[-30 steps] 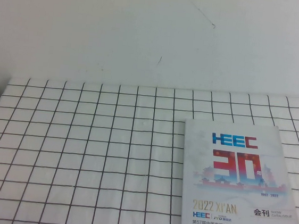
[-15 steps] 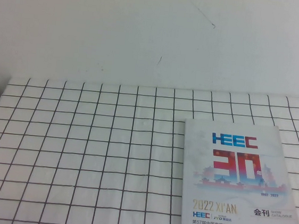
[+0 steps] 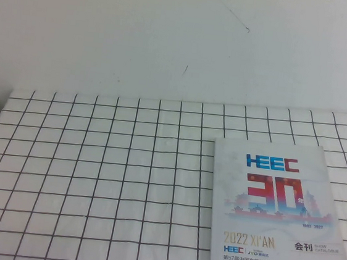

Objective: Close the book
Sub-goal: 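Close the open booklet and leave it lying on the table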

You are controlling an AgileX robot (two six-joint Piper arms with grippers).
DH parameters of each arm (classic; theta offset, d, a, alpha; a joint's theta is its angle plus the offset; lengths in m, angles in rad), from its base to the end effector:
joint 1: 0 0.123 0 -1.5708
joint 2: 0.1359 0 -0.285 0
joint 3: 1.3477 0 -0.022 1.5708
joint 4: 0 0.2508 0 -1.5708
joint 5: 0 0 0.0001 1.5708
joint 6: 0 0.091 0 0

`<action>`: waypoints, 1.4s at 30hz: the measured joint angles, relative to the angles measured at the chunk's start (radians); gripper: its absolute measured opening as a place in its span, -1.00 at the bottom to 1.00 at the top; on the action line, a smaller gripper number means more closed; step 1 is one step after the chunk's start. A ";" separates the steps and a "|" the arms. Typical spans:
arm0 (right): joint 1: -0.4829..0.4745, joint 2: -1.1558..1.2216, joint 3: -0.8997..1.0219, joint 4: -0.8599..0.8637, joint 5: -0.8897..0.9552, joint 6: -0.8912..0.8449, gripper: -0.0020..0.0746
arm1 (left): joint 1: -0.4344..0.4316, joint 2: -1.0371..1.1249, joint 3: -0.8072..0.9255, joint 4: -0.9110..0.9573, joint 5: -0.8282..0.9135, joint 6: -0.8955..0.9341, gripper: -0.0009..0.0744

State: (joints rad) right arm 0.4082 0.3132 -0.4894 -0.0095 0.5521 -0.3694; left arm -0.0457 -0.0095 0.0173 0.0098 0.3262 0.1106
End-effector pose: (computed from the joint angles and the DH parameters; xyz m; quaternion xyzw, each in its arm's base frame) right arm 0.0616 0.0261 0.3073 -0.3054 0.7410 0.0072 0.5980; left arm 0.0537 -0.0022 0.1784 0.0643 0.7861 0.0240 0.6142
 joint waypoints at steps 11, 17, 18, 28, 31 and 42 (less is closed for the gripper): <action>-0.213 -0.270 0.162 0.021 -0.013 0.108 -0.95 | 0.000 -0.002 -0.001 0.000 0.003 0.000 -0.99; -0.284 -0.325 0.429 0.042 -0.119 0.114 -0.95 | 0.000 -0.002 -0.001 0.000 0.005 0.000 -0.99; -0.292 -0.325 0.449 0.042 -0.135 0.114 -0.95 | 0.000 -0.002 -0.001 0.000 0.005 0.000 -0.99; -0.311 -0.325 0.503 0.042 -0.178 0.114 -0.95 | 0.000 -0.002 -0.002 0.000 0.007 -0.005 -0.99; -0.311 -0.325 0.503 0.042 -0.178 0.114 -0.95 | 0.000 -0.002 -0.002 0.000 0.007 -0.005 -0.99; -0.311 -0.325 0.503 0.042 -0.178 0.114 -0.95 | 0.000 -0.002 -0.002 0.000 0.007 -0.005 -0.99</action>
State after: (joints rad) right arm 0.0971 -0.0115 0.0136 0.0327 0.3743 -0.2550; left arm -0.0457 -0.0118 0.0150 0.0098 0.3334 0.1054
